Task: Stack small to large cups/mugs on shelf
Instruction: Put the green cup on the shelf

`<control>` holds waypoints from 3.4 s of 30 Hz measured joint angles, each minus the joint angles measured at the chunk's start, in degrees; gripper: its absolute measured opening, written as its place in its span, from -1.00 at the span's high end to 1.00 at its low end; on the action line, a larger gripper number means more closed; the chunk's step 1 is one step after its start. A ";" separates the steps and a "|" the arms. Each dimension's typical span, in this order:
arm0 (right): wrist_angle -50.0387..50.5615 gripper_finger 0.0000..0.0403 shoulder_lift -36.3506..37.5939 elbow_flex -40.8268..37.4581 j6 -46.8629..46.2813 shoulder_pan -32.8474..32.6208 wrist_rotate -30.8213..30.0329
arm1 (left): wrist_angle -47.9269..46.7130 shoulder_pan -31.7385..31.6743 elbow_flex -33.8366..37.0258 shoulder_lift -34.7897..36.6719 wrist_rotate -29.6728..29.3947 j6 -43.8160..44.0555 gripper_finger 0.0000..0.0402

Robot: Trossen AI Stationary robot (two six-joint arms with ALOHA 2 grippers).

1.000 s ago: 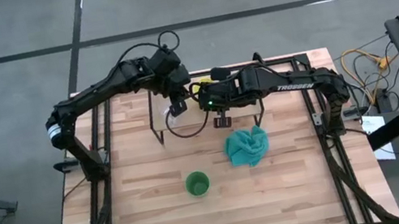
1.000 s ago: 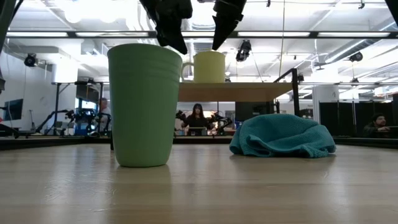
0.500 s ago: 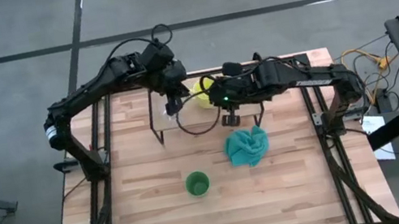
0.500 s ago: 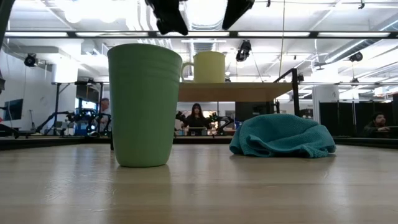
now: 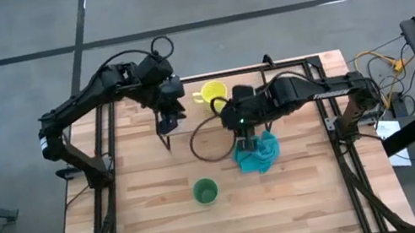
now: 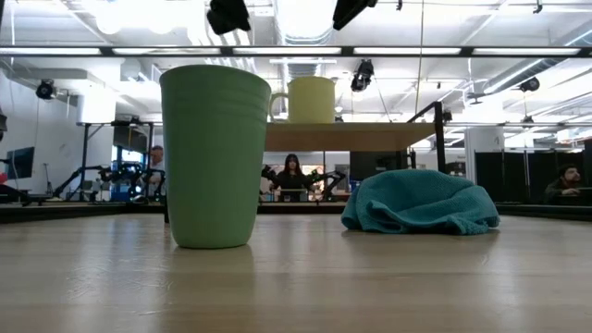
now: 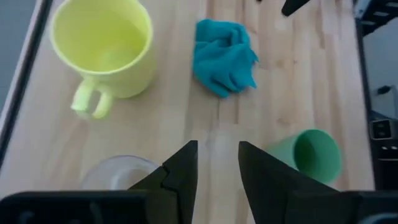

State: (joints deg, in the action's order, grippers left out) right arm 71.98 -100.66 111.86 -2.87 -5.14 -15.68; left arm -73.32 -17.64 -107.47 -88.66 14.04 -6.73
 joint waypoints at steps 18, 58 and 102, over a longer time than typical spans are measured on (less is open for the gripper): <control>-11.77 0.40 -3.03 -3.35 10.62 -9.57 4.95 | 0.82 8.81 0.09 12.27 -1.14 10.96 0.49; -21.04 0.39 -24.80 7.13 -1.11 -13.38 16.11 | -1.42 9.04 0.54 28.73 -11.82 8.02 0.49; -20.44 0.49 -24.79 2.10 -3.58 -13.34 15.70 | 2.48 9.04 0.84 27.56 -11.67 6.02 0.49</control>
State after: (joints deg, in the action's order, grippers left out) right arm 51.54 -125.45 113.96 -6.44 -18.48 0.02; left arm -70.84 -8.60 -106.63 -61.10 2.37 -0.71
